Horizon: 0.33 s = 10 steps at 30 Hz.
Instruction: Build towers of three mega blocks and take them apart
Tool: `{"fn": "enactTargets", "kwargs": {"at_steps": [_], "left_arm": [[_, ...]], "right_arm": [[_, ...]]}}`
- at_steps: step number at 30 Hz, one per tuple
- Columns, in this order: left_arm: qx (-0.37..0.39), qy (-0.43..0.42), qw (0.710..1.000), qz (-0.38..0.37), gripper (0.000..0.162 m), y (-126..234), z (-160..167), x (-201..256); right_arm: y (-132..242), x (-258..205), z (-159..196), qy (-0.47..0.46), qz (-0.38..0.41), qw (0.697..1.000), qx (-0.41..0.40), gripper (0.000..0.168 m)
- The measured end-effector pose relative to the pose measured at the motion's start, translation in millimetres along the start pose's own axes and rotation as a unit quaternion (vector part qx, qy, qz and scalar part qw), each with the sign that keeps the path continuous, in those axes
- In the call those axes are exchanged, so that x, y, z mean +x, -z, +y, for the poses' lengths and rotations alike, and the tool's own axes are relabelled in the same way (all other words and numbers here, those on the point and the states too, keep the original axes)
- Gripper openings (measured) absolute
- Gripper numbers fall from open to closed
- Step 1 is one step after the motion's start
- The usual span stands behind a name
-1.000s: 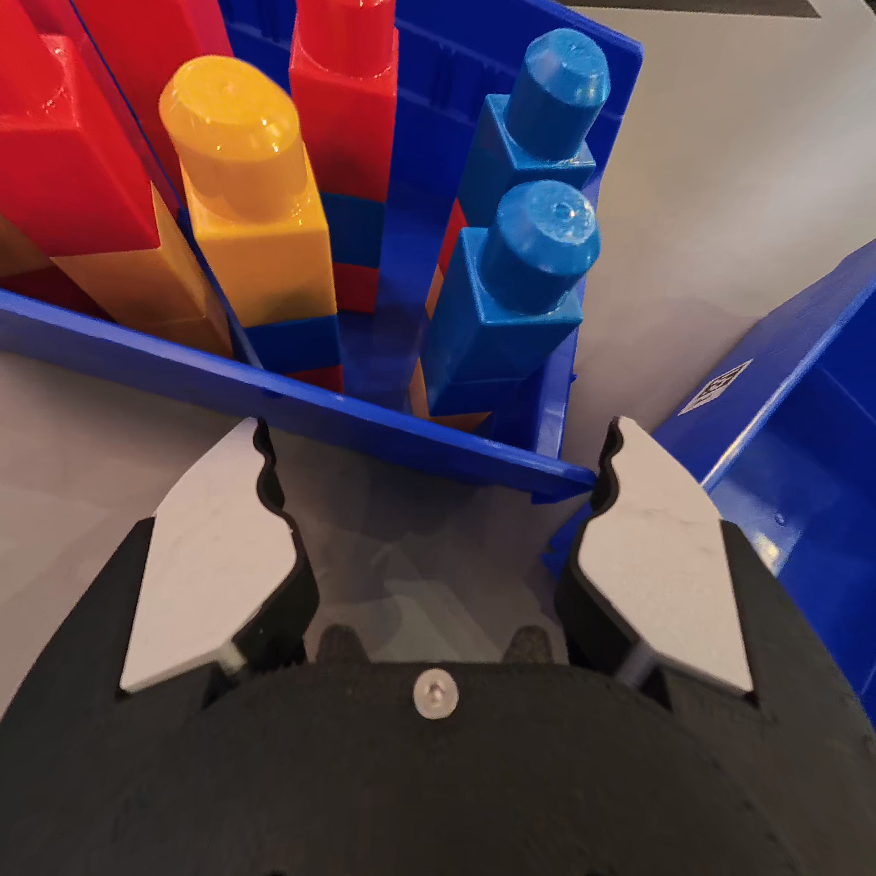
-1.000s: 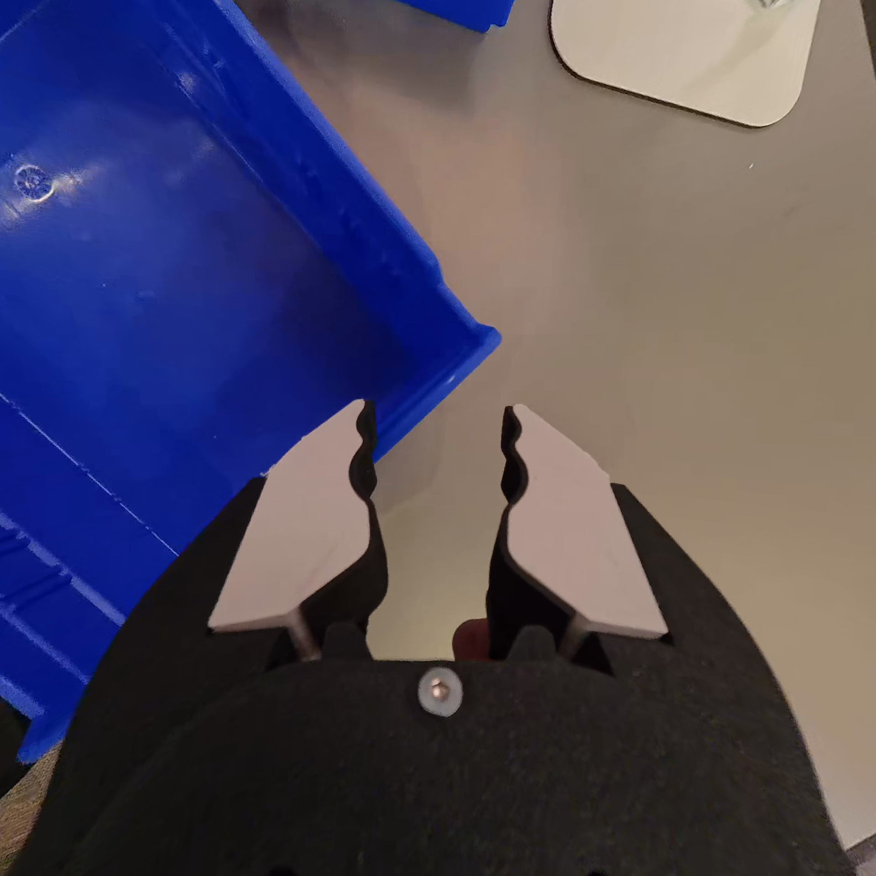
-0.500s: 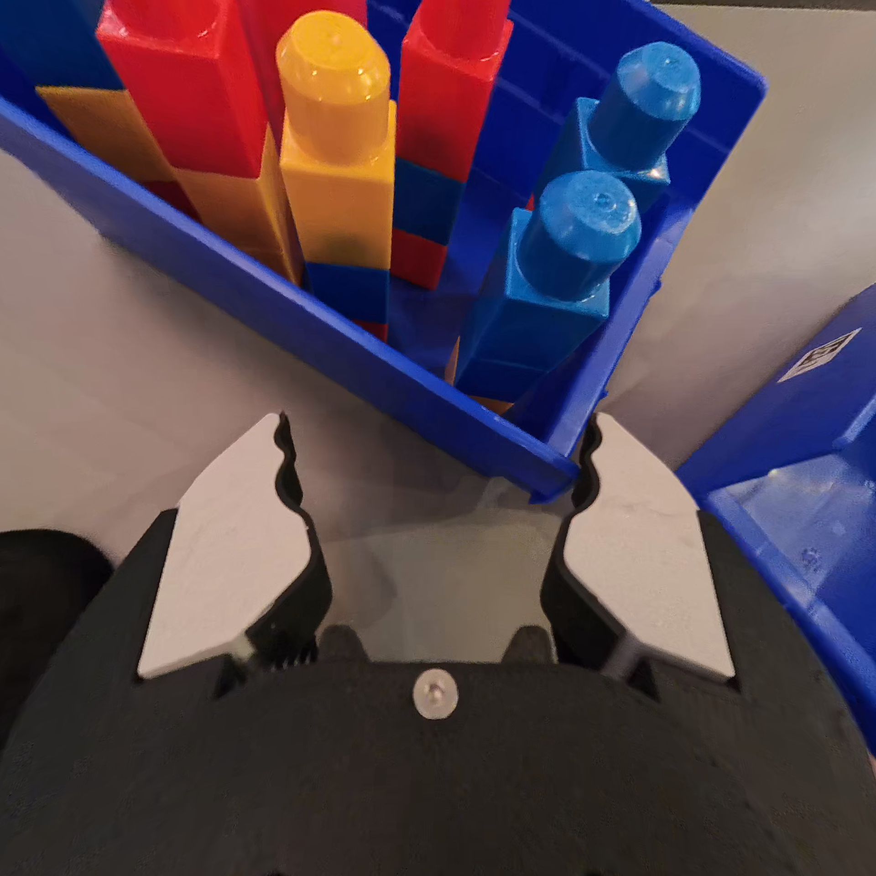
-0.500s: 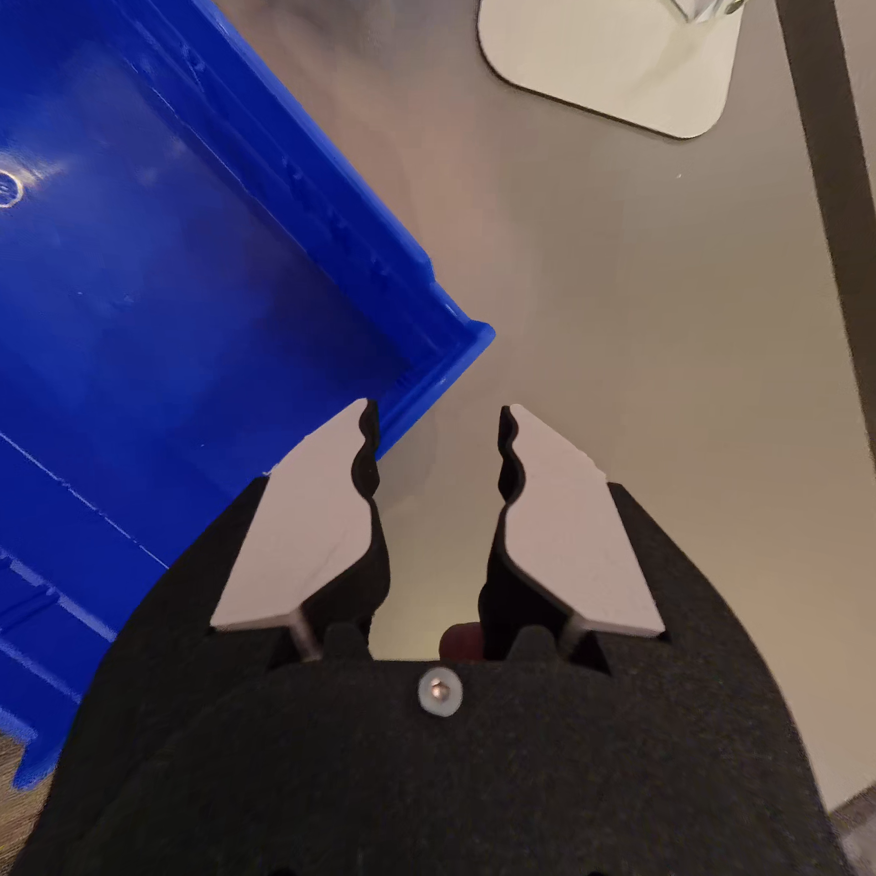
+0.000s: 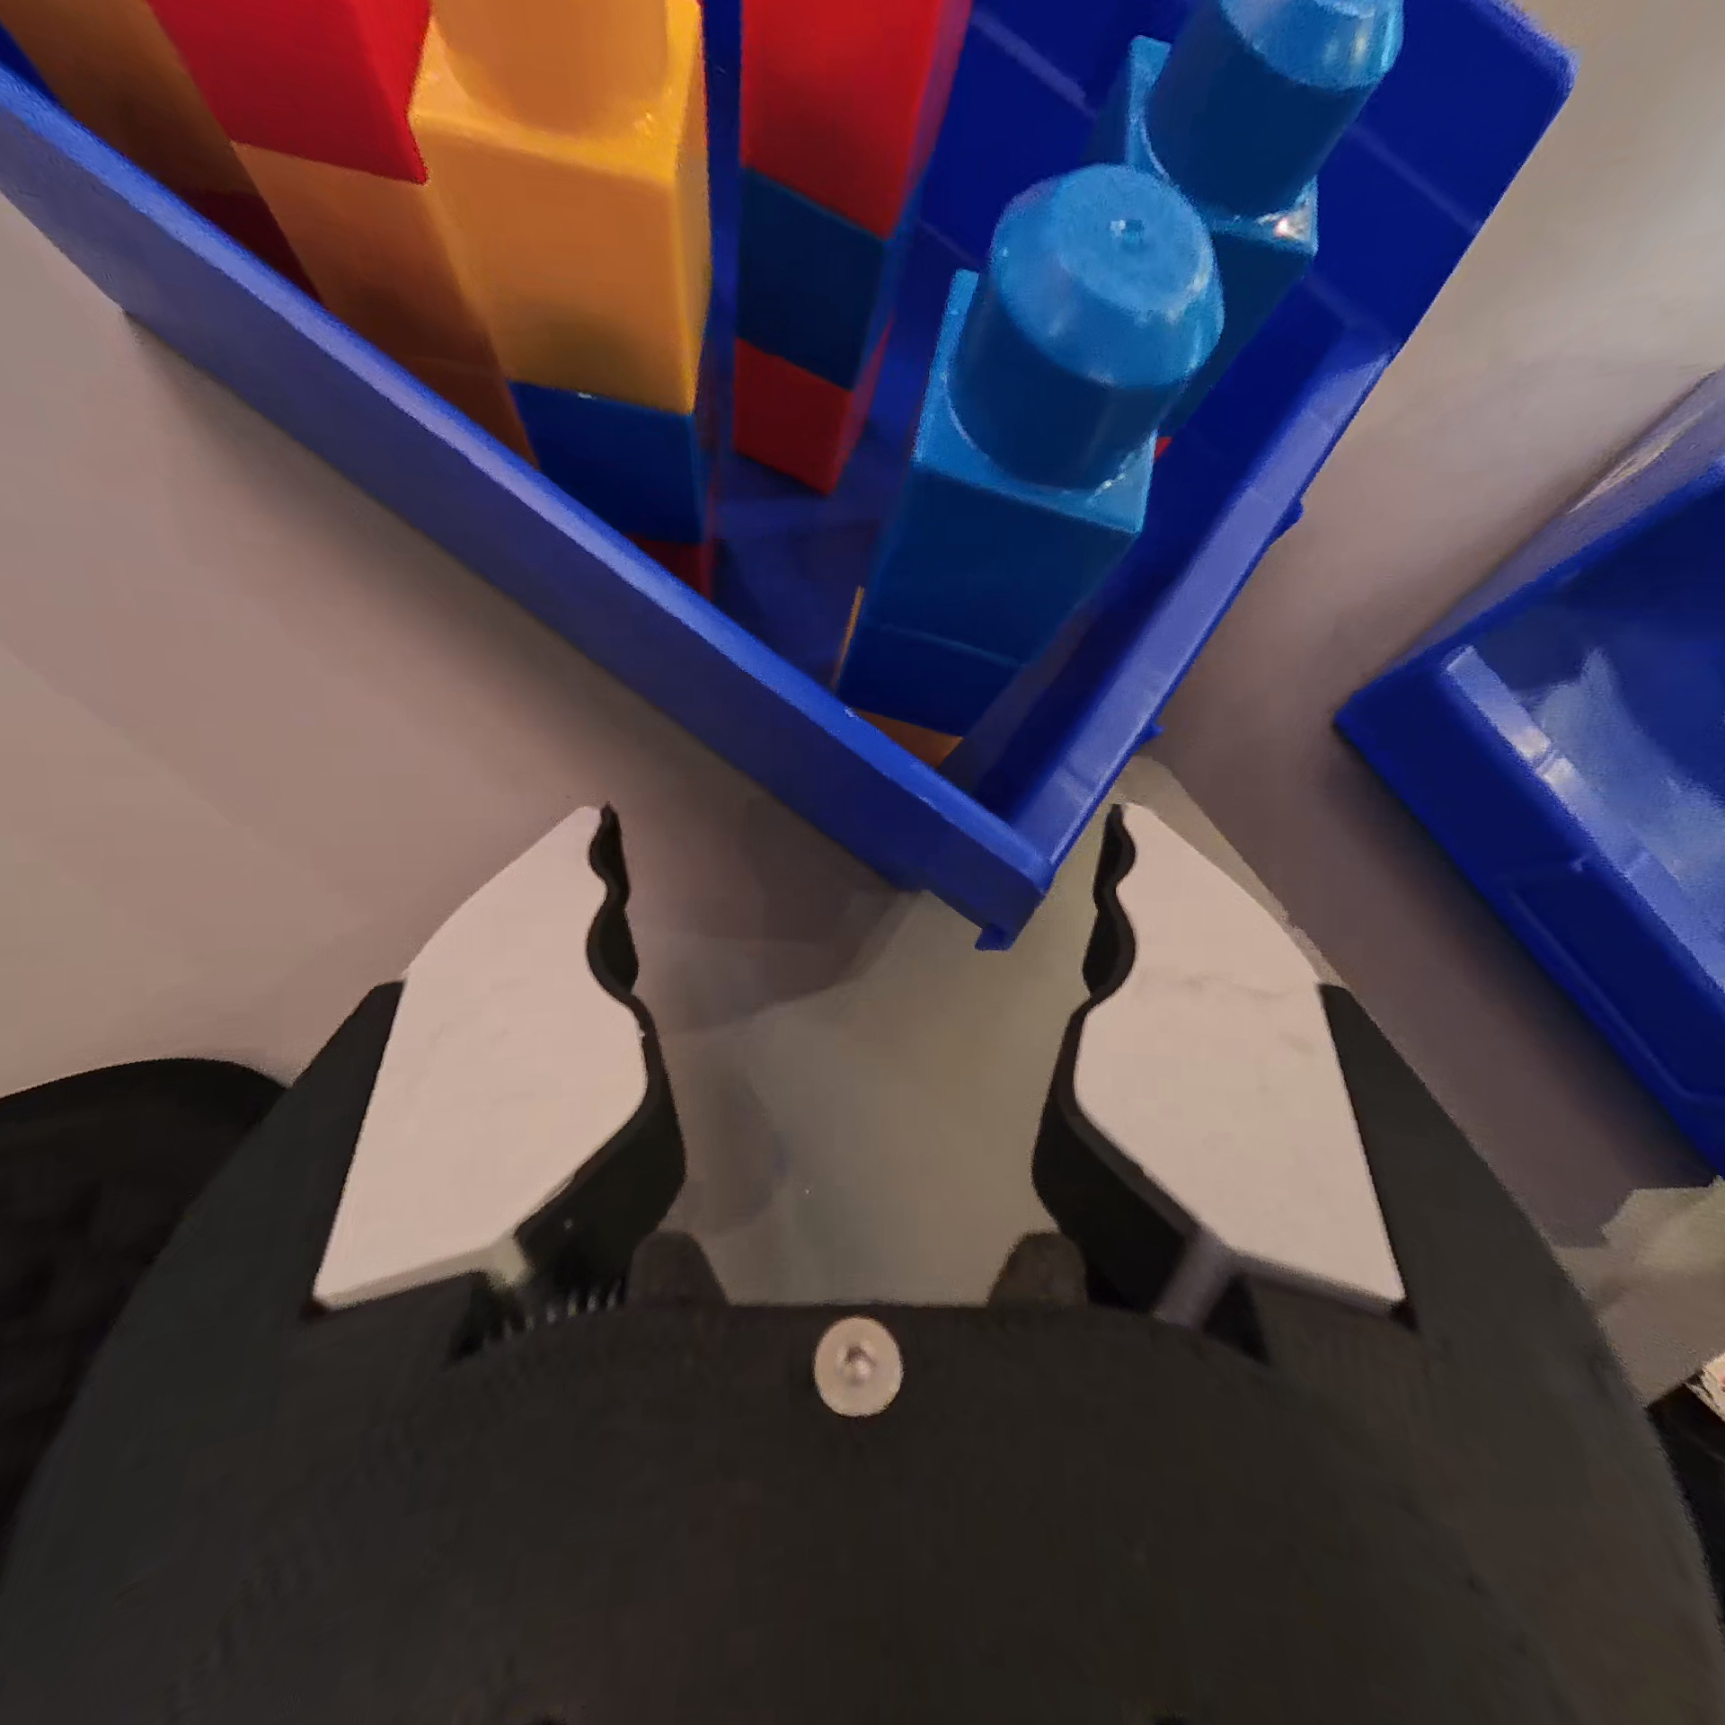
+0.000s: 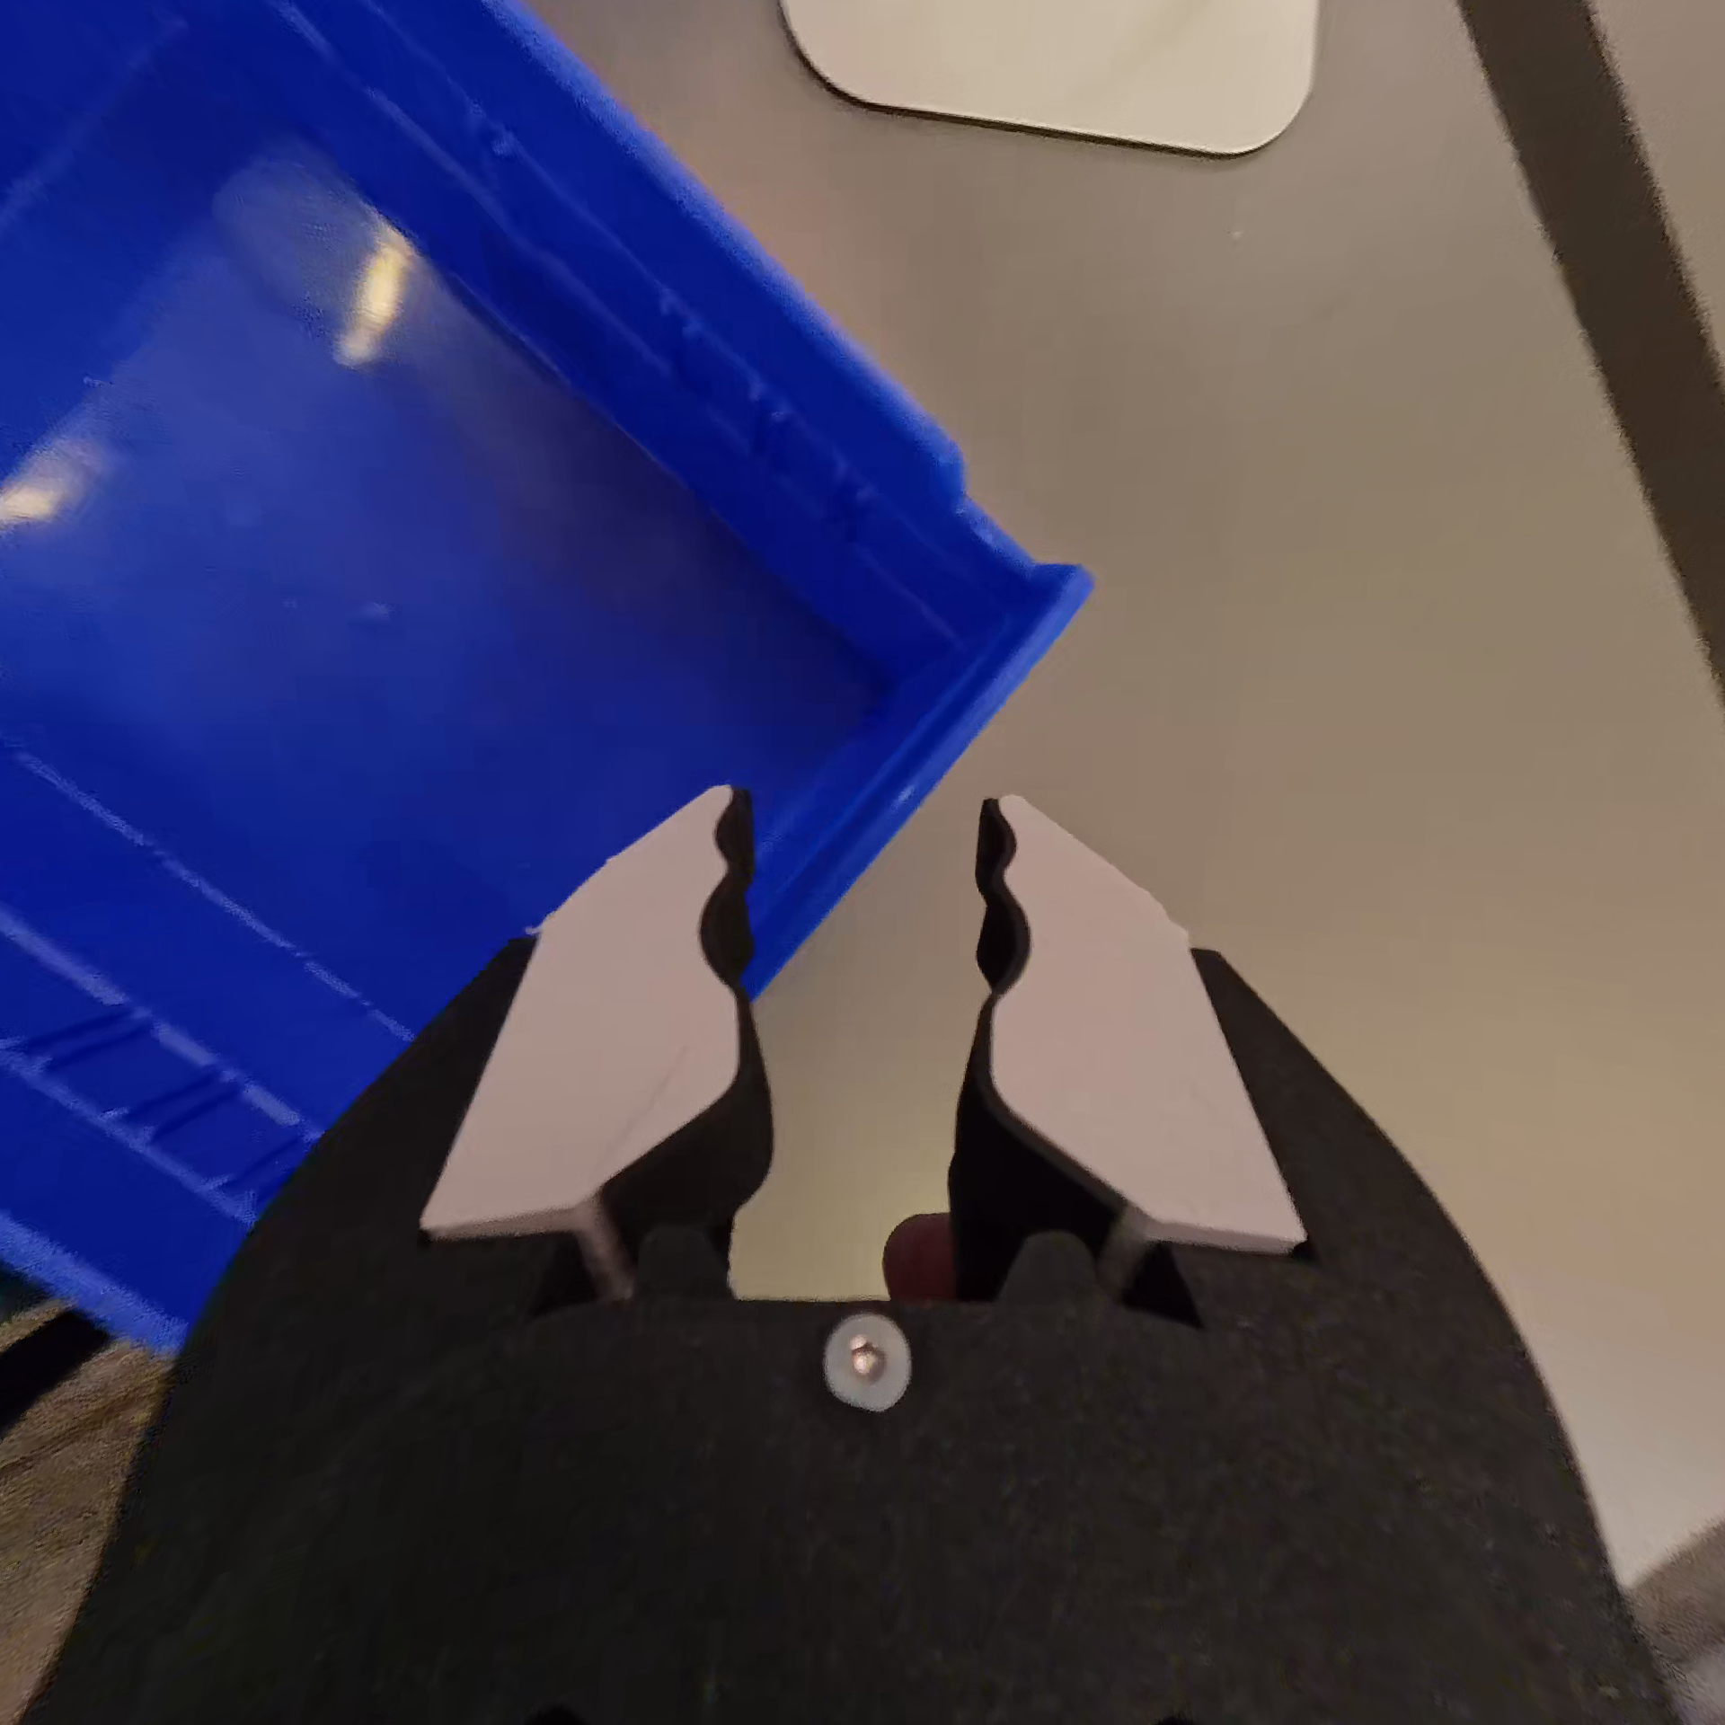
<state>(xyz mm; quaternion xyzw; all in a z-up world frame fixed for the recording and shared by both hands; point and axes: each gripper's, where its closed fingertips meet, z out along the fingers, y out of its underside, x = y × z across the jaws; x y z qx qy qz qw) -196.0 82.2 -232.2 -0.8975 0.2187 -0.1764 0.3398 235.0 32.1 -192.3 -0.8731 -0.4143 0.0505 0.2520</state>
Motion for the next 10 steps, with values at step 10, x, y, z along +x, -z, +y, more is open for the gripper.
{"fn": "enactTargets", "kwargs": {"at_steps": [10], "left_arm": [[0.008, -0.005, 1.000, -0.003, 0.044, -6.0, -0.5, -1.2]], "right_arm": [[4.0, -12.4, 9.0, -0.015, -0.016, 1.000, -0.015, 0.036]]}}
